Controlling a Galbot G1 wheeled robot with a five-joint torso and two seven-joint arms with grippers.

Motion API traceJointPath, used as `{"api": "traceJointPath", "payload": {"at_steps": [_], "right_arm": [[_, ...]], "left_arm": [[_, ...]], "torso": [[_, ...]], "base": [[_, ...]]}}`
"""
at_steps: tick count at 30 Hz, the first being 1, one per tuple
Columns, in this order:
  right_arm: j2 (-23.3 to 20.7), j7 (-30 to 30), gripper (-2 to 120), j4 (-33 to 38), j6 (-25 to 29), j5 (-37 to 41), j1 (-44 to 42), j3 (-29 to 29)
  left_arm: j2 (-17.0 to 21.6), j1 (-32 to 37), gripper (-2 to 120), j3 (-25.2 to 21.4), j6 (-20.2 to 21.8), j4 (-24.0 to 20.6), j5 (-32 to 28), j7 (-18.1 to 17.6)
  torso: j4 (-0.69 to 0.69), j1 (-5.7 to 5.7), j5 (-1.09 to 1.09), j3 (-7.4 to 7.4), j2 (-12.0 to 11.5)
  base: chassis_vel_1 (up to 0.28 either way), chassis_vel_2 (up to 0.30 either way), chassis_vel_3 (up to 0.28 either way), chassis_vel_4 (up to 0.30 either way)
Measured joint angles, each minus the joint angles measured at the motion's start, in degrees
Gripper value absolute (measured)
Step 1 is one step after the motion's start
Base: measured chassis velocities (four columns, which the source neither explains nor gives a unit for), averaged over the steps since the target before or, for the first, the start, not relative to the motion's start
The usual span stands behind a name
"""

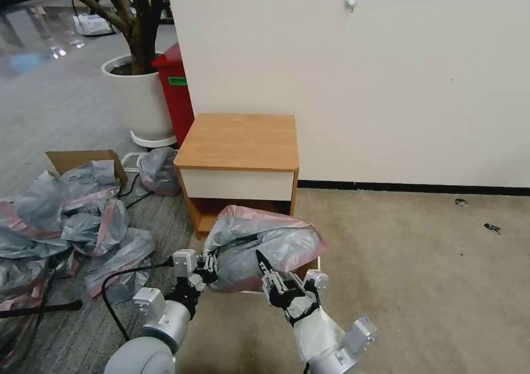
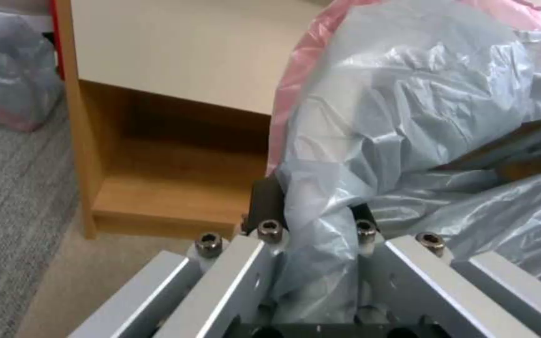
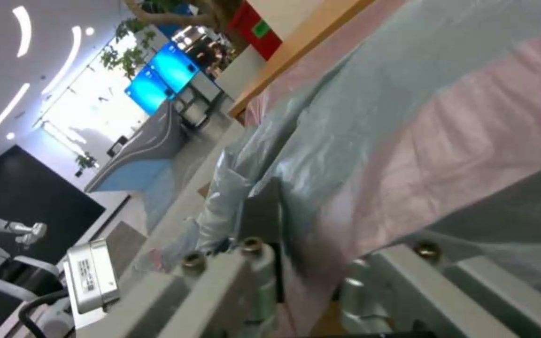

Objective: Pick up the garbage bag from the table and place it over the trash can.

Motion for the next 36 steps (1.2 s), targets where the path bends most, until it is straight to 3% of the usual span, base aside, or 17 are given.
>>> {"api": "traceJointPath", "payload": {"at_steps": [3, 13, 36], "right_arm": [[0.1, -0.1, 0, -0.1, 0.1, -0.2, 0.1, 0.0], [0.1, -0.2, 0, -0.3, 0.4, -1.4, -0.1, 0.0], [-3.3, -2.6, 0, 0.0, 4.3, -7.2, -6.6, 1.5]], "left_arm": [[0.0, 0.0, 4, 0.1, 0.0, 0.2, 0.0, 0.0], [-0.1, -0.6, 4, -0.4, 0.3, 0.6, -0.4, -0.3], [-0.6, -2.8, 4, -4.9, 4.5, -1.0, -9.3, -4.5]], "torso": [[0.0, 0.0, 0.0, 0.0, 0.0], [0.0, 0.0, 0.0, 0.0, 0.0], [0.0, 0.0, 0.0, 0.0, 0.0]], "base": [[0.0, 0.0, 0.0, 0.0], [0.0, 0.0, 0.0, 0.0], [0.0, 0.0, 0.0, 0.0]]}}
